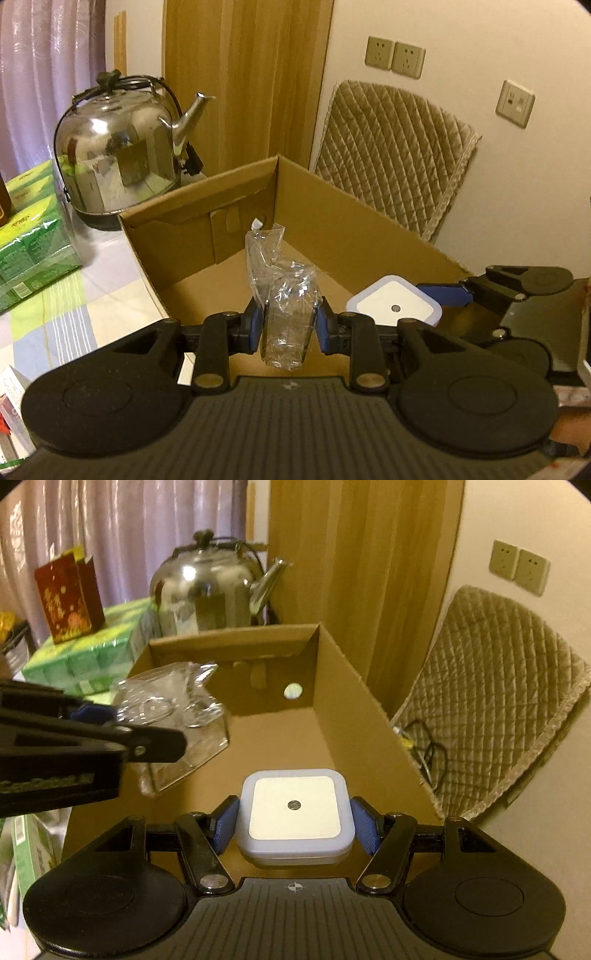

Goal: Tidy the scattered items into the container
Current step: 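Carry the night light and clear bag over the cardboard box with both tools, then open the left tool to drop the clear bag while the right tool releases the night light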

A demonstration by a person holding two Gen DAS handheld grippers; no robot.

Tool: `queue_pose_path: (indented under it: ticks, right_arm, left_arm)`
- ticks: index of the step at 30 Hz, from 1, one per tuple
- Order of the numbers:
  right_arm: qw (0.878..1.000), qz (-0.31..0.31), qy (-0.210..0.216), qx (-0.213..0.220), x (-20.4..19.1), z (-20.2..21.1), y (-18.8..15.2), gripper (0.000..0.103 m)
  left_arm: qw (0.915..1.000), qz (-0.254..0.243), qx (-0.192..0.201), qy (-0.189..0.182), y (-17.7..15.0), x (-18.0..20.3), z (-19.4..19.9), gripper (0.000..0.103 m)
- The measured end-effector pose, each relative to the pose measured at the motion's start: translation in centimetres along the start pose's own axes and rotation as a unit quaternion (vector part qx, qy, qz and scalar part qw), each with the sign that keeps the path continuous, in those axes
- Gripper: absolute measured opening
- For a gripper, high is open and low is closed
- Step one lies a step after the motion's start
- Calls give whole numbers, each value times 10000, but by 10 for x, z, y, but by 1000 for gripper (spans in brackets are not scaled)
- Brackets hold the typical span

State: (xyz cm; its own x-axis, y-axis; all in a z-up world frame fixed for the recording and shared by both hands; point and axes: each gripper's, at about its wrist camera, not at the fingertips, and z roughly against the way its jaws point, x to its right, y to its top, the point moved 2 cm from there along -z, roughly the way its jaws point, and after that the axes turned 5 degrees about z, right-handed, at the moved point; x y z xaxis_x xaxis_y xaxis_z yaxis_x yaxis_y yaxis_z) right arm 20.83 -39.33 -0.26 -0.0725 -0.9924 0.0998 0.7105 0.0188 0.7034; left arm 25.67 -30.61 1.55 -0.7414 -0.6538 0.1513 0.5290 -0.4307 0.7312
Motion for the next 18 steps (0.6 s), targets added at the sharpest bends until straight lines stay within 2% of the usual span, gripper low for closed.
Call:
queue_pose_path:
  ticks: [10,18]
  right_arm:
    - [9991,191,57,-373,-2,-14,-4,62]
    - [9980,357,105,-504,-6,-19,-7,62]
  left_arm:
    - [9992,-105,-384,55,-3,0,-27,24]
    - [9971,-320,-674,137,-7,4,-42,24]
